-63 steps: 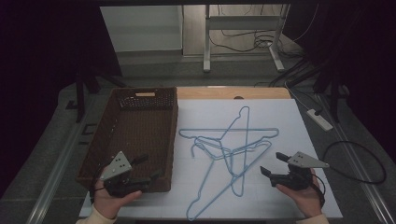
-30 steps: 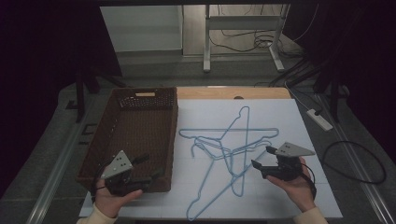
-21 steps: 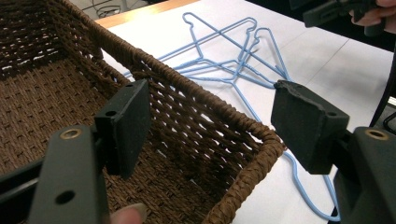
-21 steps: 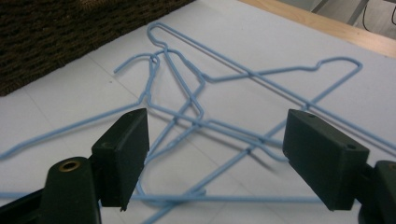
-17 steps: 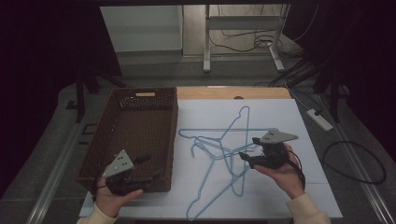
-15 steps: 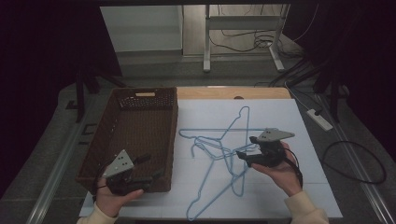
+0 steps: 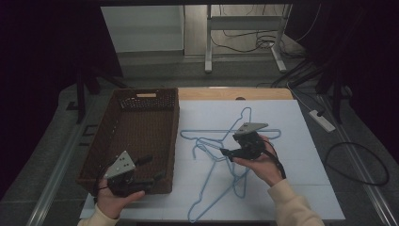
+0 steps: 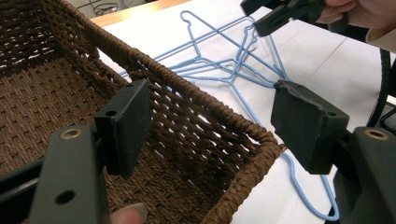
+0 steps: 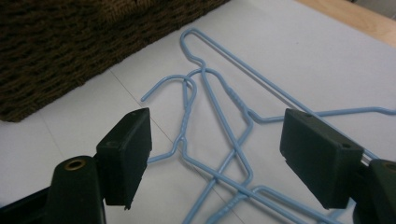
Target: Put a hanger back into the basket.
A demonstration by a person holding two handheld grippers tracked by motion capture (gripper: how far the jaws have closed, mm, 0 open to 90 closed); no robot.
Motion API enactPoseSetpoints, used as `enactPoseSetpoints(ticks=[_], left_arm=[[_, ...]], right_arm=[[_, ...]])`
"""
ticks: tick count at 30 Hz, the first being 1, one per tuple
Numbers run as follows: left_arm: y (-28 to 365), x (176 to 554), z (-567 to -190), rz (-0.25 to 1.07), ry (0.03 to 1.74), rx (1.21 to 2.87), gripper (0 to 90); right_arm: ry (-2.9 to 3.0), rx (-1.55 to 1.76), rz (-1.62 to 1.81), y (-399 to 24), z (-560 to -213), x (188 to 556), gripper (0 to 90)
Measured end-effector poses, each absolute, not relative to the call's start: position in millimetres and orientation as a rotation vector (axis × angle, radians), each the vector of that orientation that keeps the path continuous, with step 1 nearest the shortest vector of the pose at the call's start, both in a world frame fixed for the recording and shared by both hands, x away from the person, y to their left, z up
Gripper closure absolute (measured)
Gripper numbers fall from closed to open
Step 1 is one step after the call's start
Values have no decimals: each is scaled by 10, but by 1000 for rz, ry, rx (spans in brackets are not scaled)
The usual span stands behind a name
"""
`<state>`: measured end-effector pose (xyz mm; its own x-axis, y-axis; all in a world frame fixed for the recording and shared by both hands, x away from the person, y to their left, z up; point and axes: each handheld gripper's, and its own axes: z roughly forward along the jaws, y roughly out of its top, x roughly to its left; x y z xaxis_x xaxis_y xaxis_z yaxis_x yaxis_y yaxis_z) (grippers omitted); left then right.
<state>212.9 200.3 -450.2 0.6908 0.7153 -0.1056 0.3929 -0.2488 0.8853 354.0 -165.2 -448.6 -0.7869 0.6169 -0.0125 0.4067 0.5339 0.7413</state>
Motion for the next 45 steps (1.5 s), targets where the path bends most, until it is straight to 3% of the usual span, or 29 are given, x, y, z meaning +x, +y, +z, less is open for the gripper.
enactPoseSetpoints(ticks=[14,25,33,41,45], left_arm=[[2009,2123,-4495,392,863,1873,293],[2002,2118,-4487,393,861,1872,293],[2005,2111,-4475,396,860,1867,293],[2009,2108,-4464,403,865,1861,292],[2005,2104,-4458,406,861,1862,292]], right_arm=[[2623,892,943,-1265,-4755,3761,301],[2709,918,793,-1057,-4941,3842,417],[2743,921,679,-960,-5049,3871,575],[2716,1002,635,-895,-5074,3856,823],[2685,1077,721,-933,-5039,3846,856]])
